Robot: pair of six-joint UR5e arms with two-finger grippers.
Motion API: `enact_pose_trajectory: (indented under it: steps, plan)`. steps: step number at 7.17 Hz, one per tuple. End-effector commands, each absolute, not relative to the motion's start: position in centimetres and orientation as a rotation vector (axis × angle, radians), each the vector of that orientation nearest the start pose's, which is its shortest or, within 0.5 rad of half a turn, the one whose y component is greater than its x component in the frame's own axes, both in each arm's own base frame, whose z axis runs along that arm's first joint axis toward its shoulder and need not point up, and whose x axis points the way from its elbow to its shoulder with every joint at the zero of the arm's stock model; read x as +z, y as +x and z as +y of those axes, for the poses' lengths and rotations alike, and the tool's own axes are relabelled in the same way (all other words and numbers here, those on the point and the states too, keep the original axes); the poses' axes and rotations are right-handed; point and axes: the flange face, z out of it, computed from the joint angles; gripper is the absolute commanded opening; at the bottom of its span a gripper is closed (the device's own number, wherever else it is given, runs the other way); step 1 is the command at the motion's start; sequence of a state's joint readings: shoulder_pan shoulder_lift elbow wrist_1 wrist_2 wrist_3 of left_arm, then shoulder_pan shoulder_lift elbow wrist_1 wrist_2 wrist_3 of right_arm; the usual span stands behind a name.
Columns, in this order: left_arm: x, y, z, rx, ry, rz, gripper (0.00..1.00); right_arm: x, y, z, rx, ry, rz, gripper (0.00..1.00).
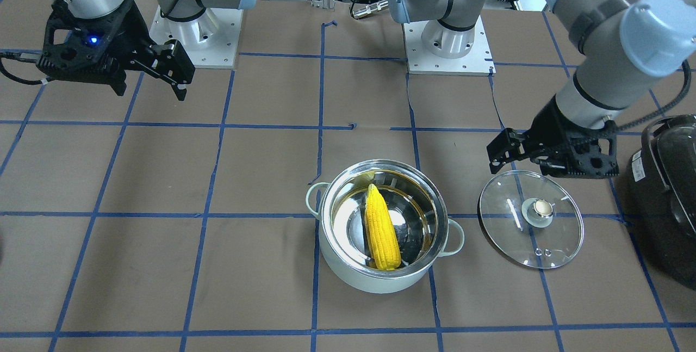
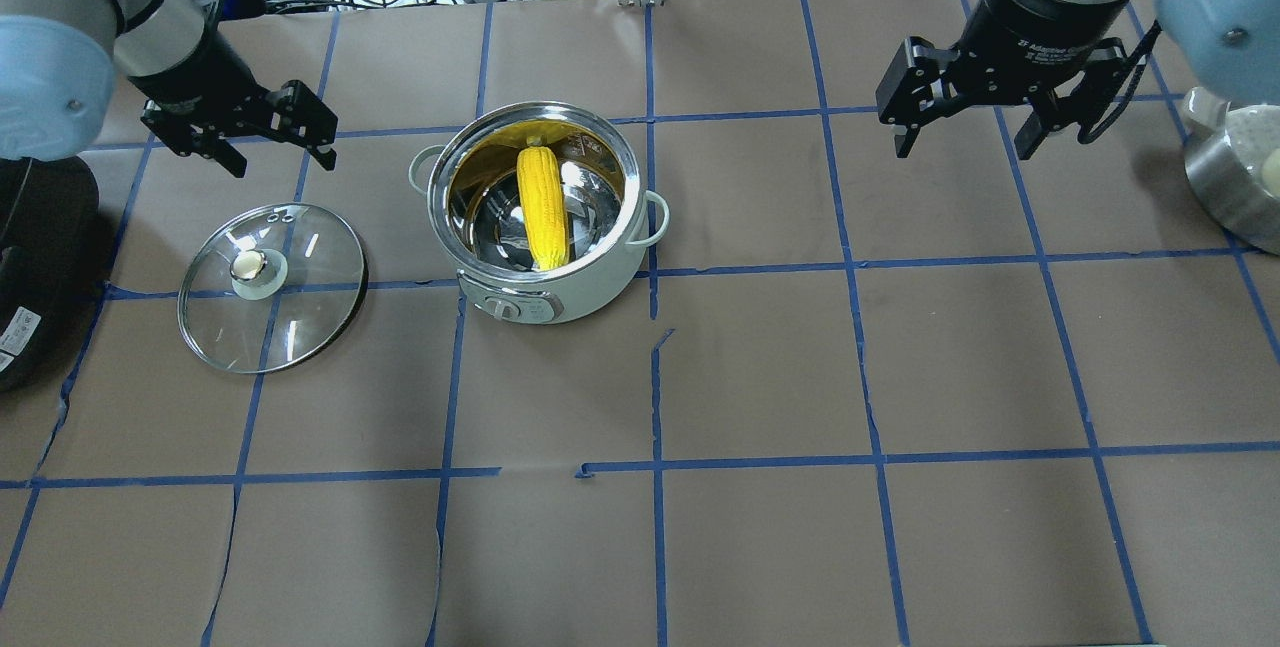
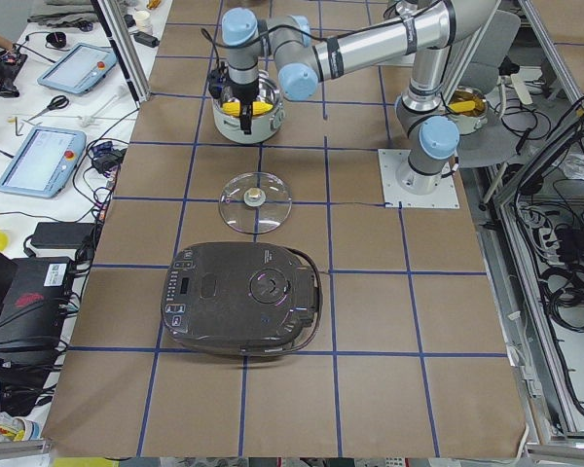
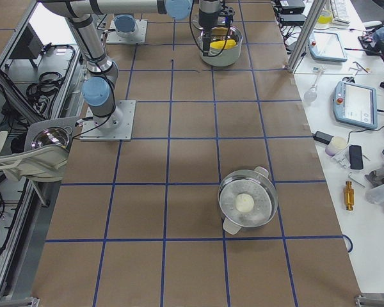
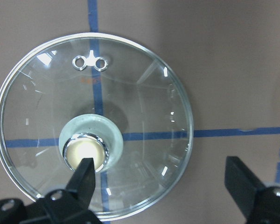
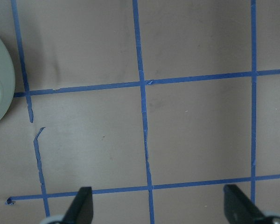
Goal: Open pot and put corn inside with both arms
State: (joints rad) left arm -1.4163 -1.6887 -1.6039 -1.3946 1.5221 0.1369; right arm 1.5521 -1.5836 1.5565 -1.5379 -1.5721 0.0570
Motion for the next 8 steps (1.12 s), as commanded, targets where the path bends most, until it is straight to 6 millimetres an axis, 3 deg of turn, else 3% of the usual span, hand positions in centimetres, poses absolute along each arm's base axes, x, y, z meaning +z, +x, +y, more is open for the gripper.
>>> enact_pose_trajectory:
  steps: [1, 2, 3, 8]
  plan:
    - [48.8, -14.1, -51.2, -0.154, 0.042, 3.183, 1.0, 49.5, 12.3, -48.8, 0.019, 0.121, 3.143, 1.0]
    - [50.3, -15.7, -49.5, -0.189, 0.084, 3.179, 1.0, 49.7, 12.4, -48.9, 0.014, 0.118, 3.143, 1.0]
    - [50.9, -15.8, -48.7, -0.204, 0.09, 3.177, 1.0, 49.8, 12.2, -48.7, 0.033, 0.123, 3.153, 1.0]
    - [51.9, -15.1, -48.6, -0.238, 0.068, 3.173, 1.0, 49.8, 12.4, -48.5, 0.043, 0.116, 3.14, 1.0]
